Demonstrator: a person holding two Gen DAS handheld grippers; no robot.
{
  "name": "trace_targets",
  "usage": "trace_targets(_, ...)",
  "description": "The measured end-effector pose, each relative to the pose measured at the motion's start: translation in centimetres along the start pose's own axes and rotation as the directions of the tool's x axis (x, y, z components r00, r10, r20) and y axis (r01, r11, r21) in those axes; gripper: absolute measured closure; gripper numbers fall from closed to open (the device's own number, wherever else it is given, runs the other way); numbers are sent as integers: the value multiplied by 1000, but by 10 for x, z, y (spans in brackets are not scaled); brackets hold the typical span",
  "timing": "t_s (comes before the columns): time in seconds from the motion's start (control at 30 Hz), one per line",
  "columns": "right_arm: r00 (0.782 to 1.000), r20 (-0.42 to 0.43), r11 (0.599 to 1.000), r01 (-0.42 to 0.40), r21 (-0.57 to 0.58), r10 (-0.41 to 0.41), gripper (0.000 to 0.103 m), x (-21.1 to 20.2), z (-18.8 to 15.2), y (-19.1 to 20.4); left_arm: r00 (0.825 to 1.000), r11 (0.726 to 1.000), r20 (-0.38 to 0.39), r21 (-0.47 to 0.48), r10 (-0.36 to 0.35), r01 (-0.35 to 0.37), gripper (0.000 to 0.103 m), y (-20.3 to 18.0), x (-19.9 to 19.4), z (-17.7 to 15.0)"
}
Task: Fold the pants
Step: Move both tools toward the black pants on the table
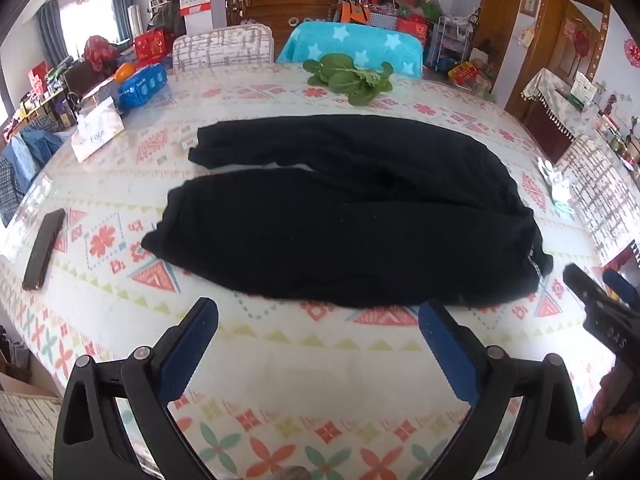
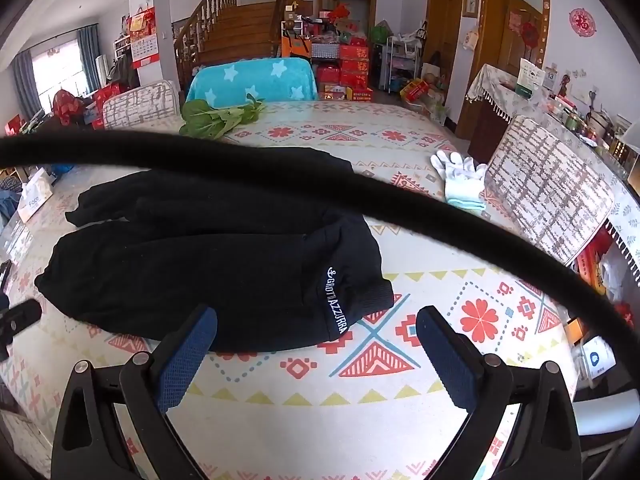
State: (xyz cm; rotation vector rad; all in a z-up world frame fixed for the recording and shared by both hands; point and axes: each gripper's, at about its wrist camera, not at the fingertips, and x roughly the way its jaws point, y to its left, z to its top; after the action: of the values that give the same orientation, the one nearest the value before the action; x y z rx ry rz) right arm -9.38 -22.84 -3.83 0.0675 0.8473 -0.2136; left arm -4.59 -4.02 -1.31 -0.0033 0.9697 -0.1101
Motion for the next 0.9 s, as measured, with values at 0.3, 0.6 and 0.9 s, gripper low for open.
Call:
trace_targets(0.3, 1000, 25, 1000, -2, -3, 2, 2, -2, 0, -1, 976, 975, 4, -48, -218, 218, 3, 2, -13, -12)
trace_targets(0.6, 970, 203, 990, 138, -17, -131, 0, -18, 10, 5, 990, 998, 138, -65, 28, -20, 3, 46, -25, 25)
trace_targets(0.9, 995, -61, 994, -77, -78, 73, 3, 46, 14, 31, 993, 986, -5, -116, 118, -118, 3, 124, 56, 54)
